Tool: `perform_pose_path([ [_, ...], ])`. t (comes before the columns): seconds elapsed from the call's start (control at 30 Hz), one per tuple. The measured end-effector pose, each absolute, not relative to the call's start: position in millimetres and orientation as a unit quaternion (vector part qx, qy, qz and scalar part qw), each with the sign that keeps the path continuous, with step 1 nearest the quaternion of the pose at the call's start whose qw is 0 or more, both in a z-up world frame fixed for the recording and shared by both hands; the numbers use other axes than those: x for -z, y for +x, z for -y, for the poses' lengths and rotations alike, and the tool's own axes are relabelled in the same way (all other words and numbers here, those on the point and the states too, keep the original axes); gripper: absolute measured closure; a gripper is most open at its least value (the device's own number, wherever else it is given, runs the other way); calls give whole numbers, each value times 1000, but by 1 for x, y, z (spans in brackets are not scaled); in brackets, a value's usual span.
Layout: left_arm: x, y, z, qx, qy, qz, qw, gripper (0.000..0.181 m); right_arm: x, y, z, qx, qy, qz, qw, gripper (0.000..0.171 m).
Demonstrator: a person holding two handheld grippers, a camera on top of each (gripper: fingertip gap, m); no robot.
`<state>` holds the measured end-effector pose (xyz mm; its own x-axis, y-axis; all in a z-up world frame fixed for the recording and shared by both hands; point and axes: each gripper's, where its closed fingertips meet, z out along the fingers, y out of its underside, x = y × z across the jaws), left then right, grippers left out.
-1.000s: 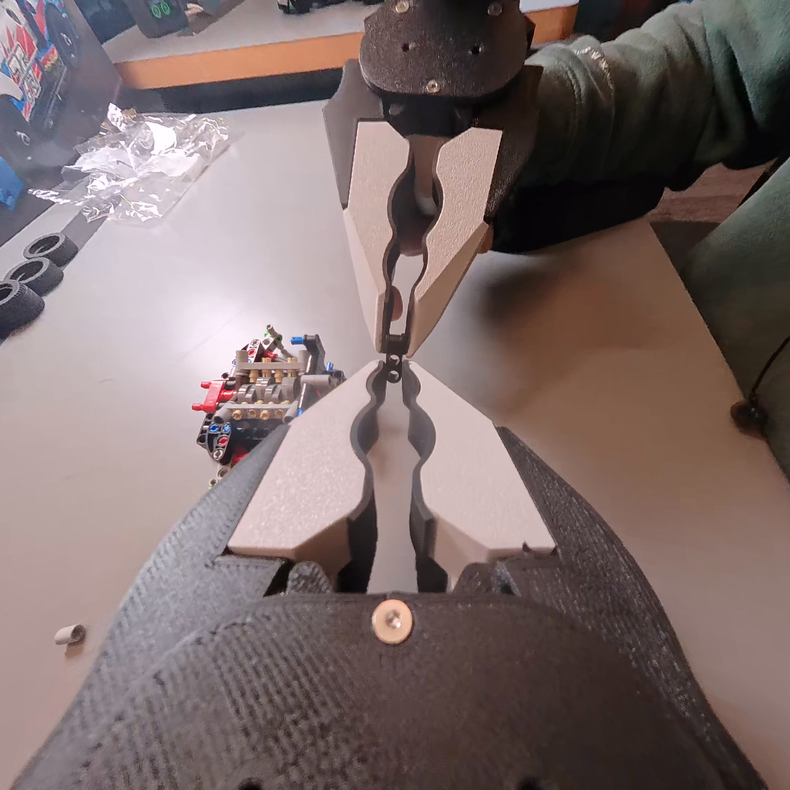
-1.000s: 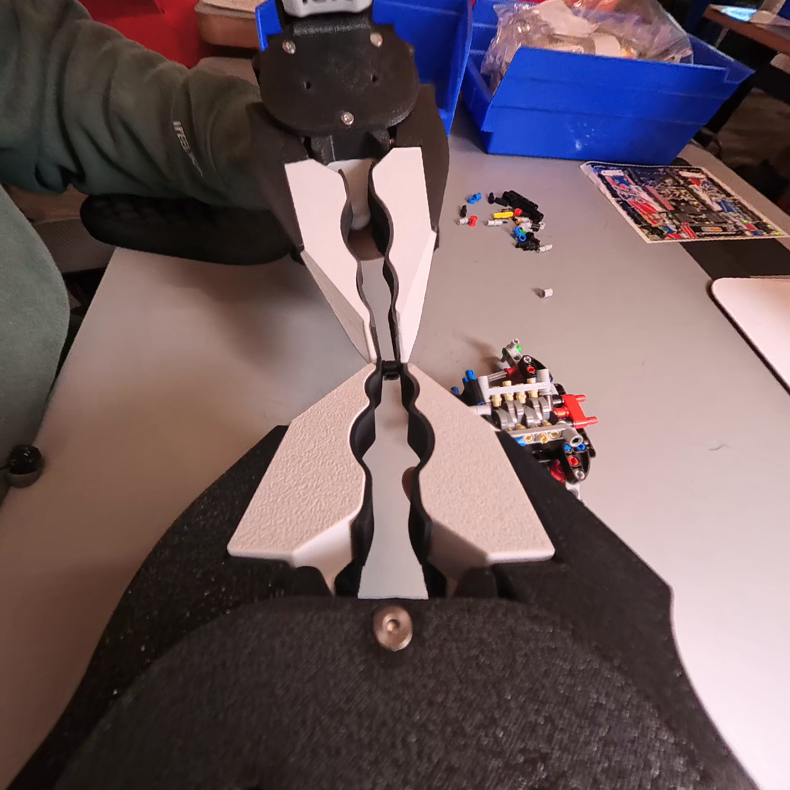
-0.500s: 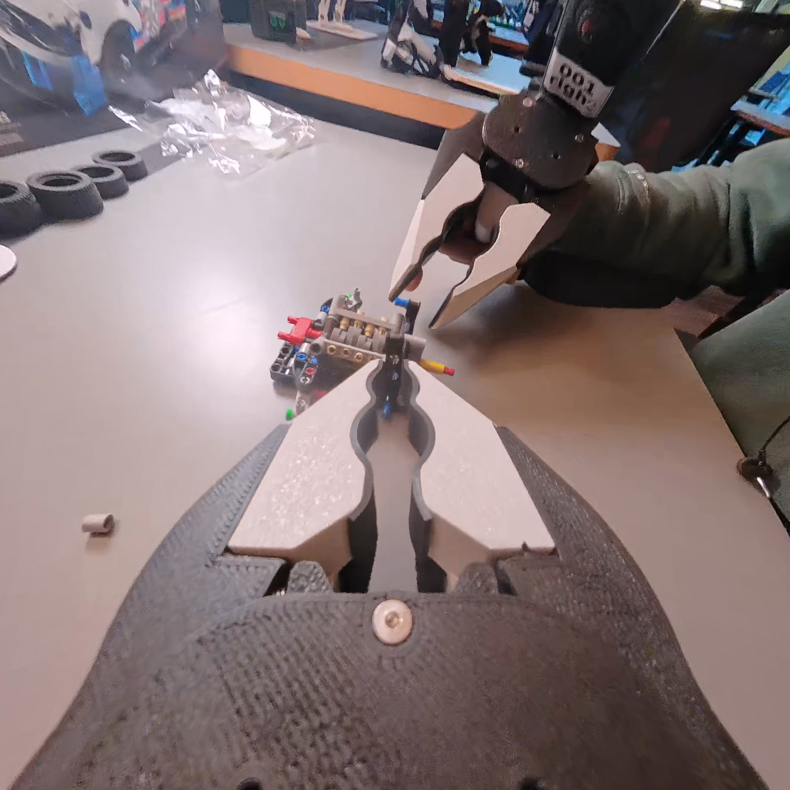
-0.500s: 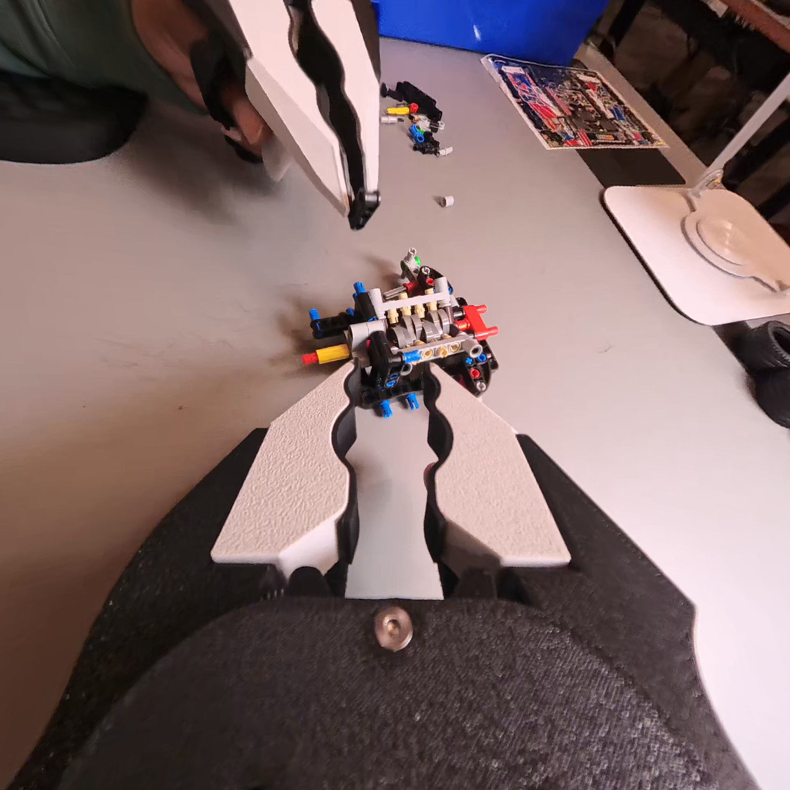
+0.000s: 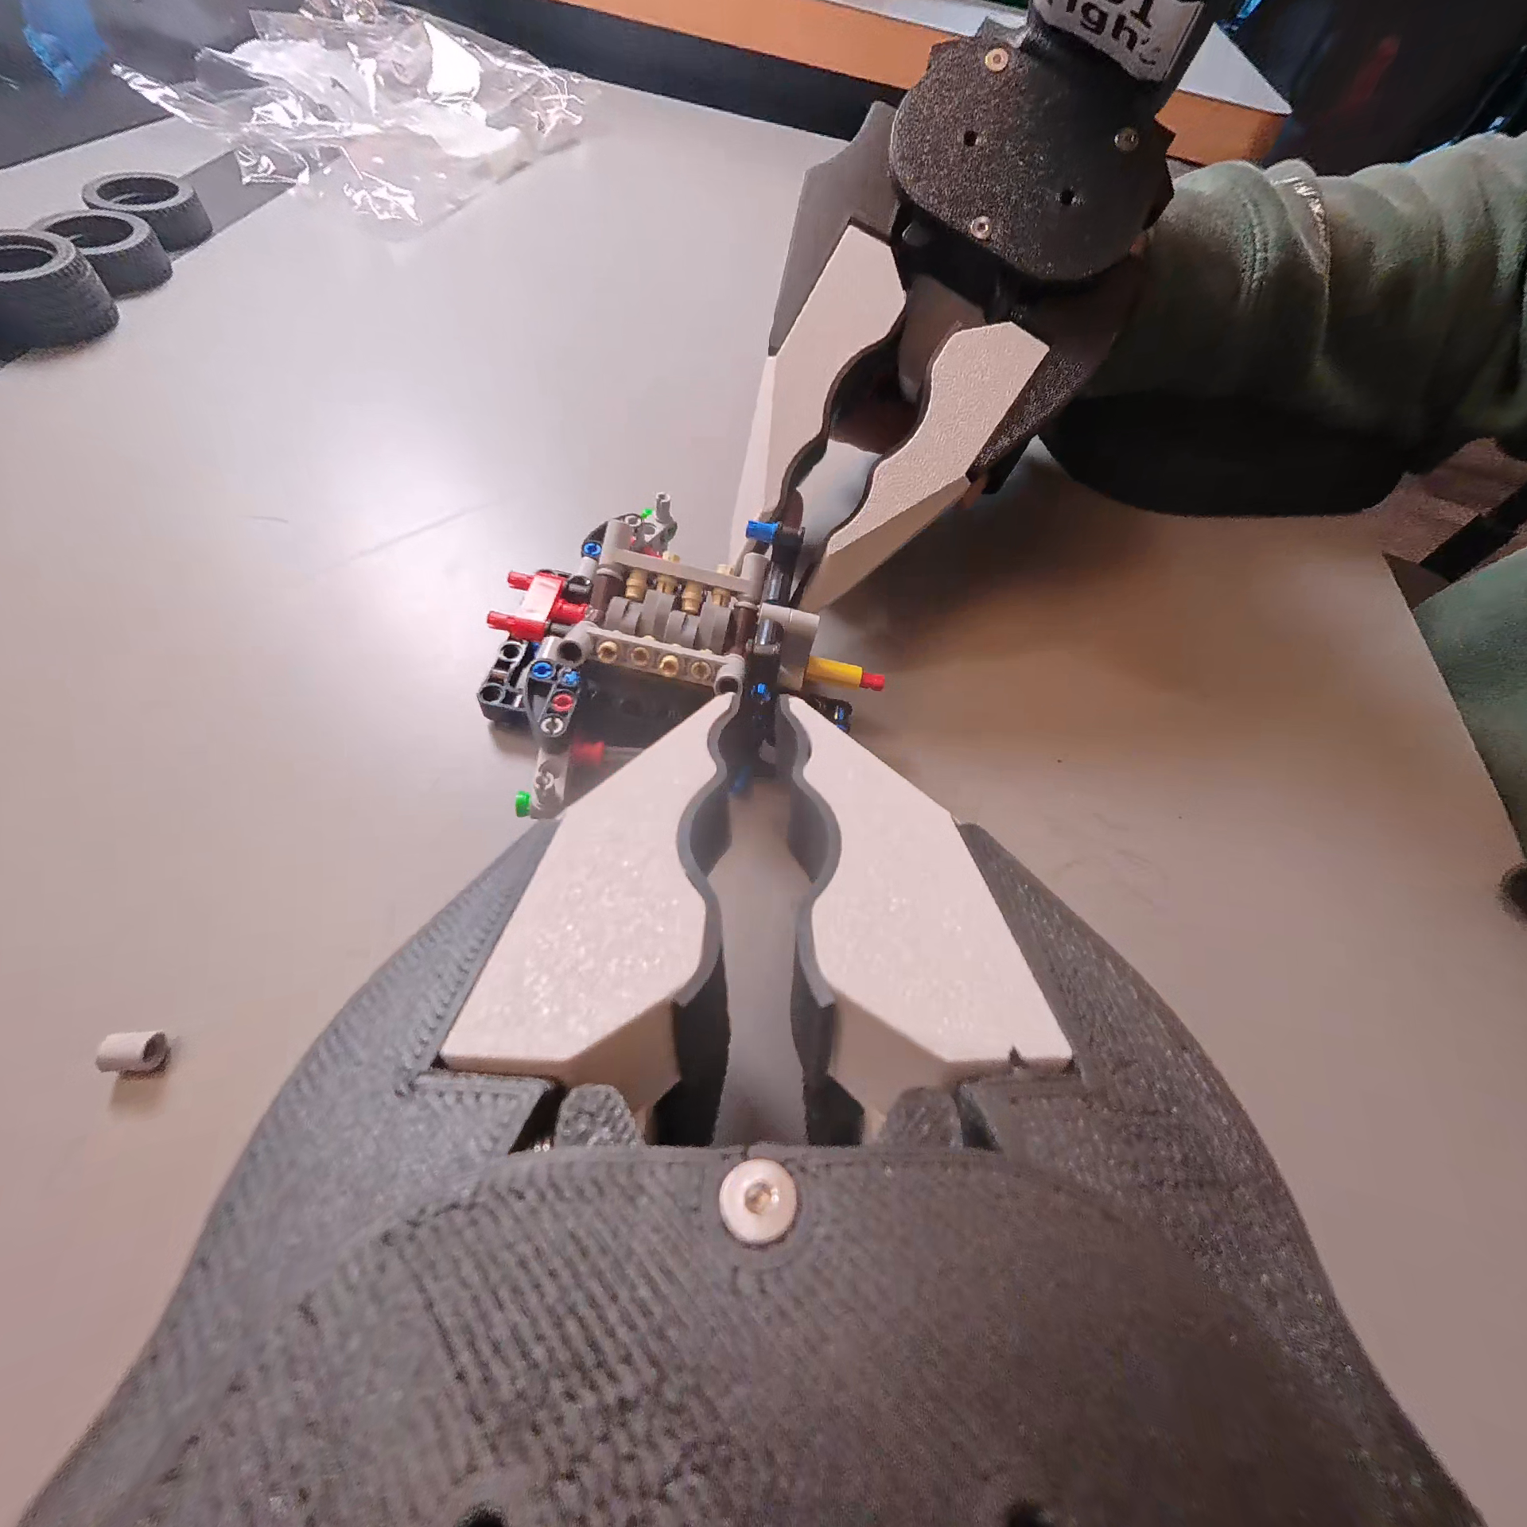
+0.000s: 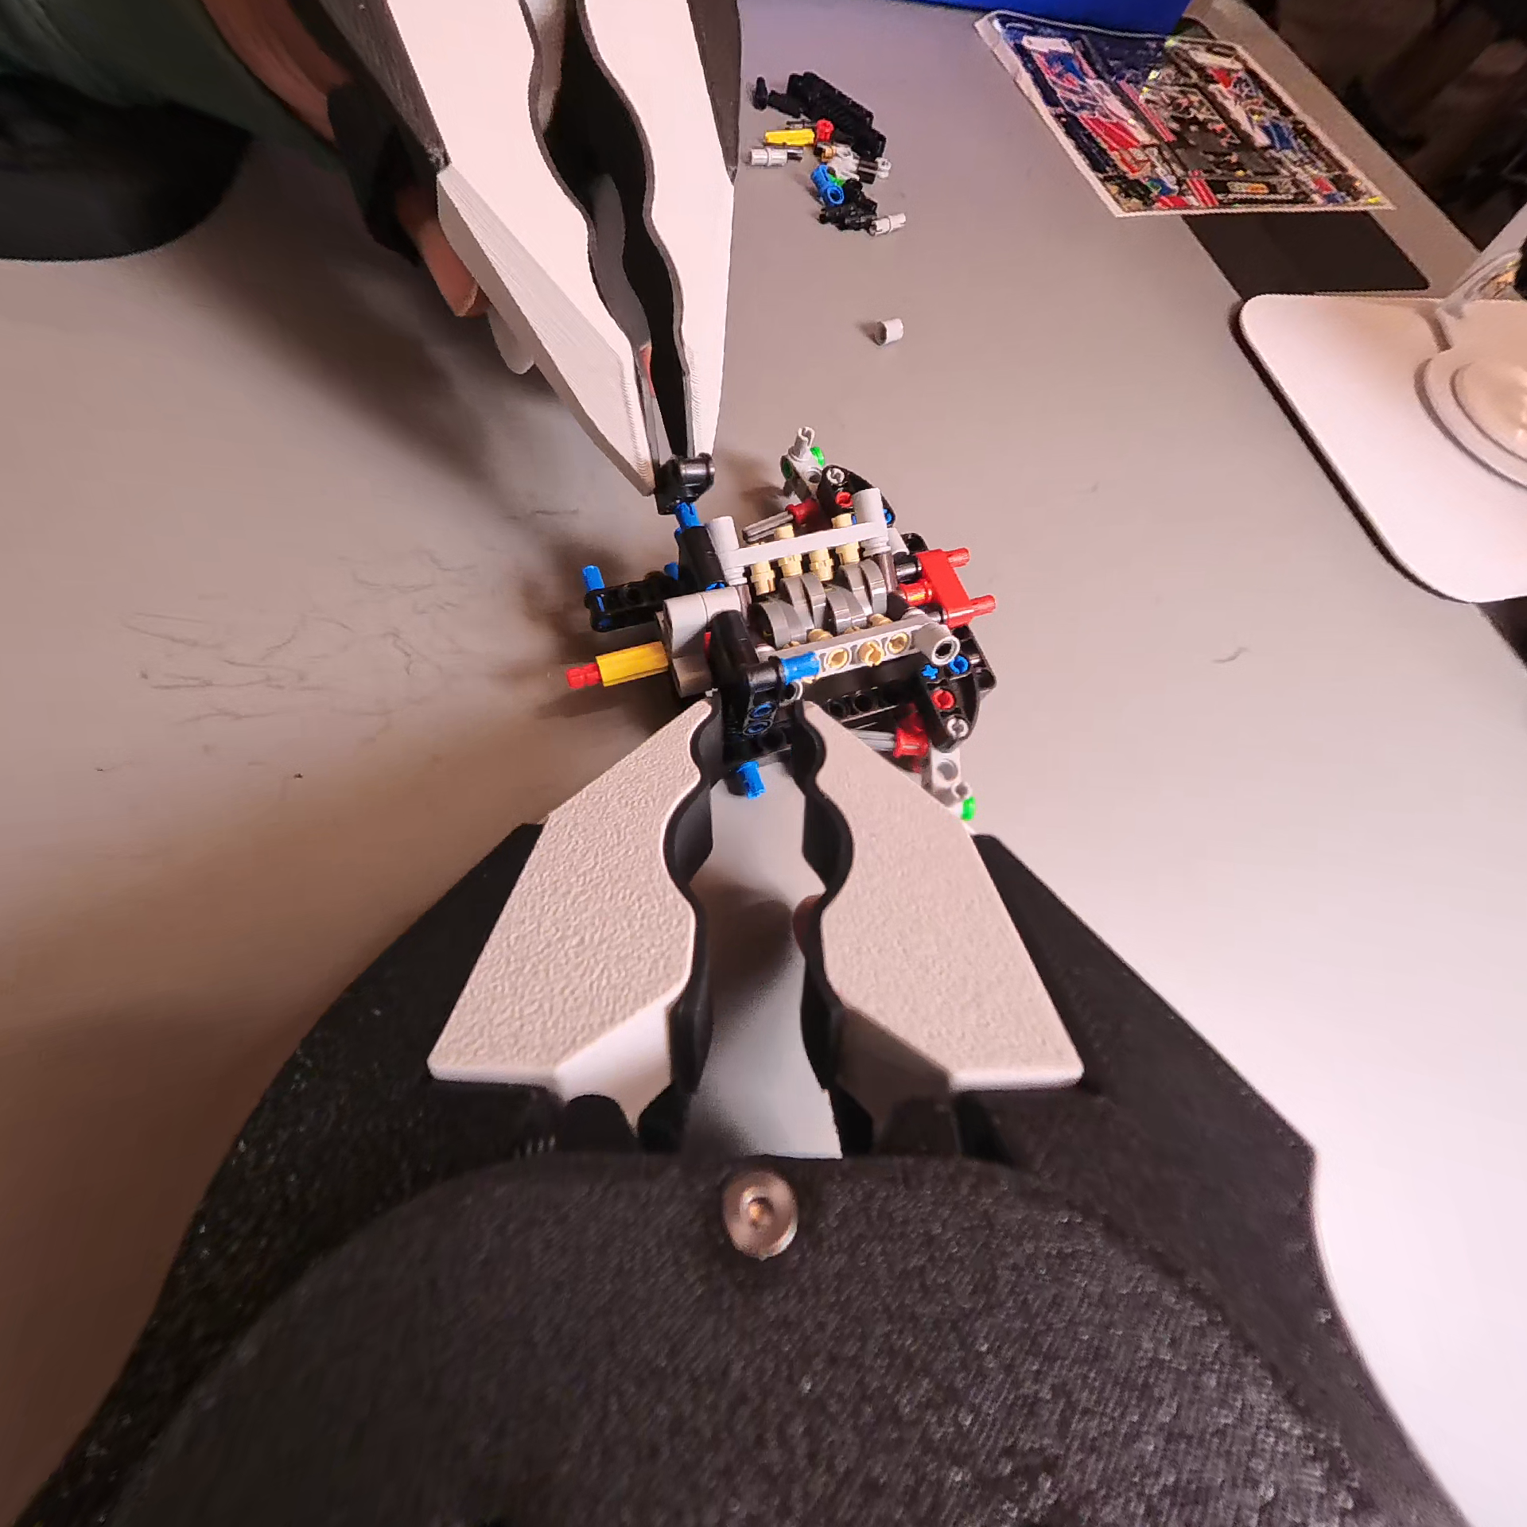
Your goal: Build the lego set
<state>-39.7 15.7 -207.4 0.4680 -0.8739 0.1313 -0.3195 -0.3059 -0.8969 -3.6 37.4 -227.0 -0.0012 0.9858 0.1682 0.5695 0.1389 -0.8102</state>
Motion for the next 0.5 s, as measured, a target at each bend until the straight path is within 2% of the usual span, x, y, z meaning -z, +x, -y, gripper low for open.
perform_pose_path([
  [0.2,208,-43,-21,334,-752,-379,423,176,223,-4,-36,-327,-607,629,359,164],
  [0.4,209,-43,-24,344,-759,-366,414,176,228,-3,-35,-316,-611,636,351,164],
  [0.5,209,-42,-25,346,-758,-366,414,176,227,0,-37,-302,-606,643,357,148],
])
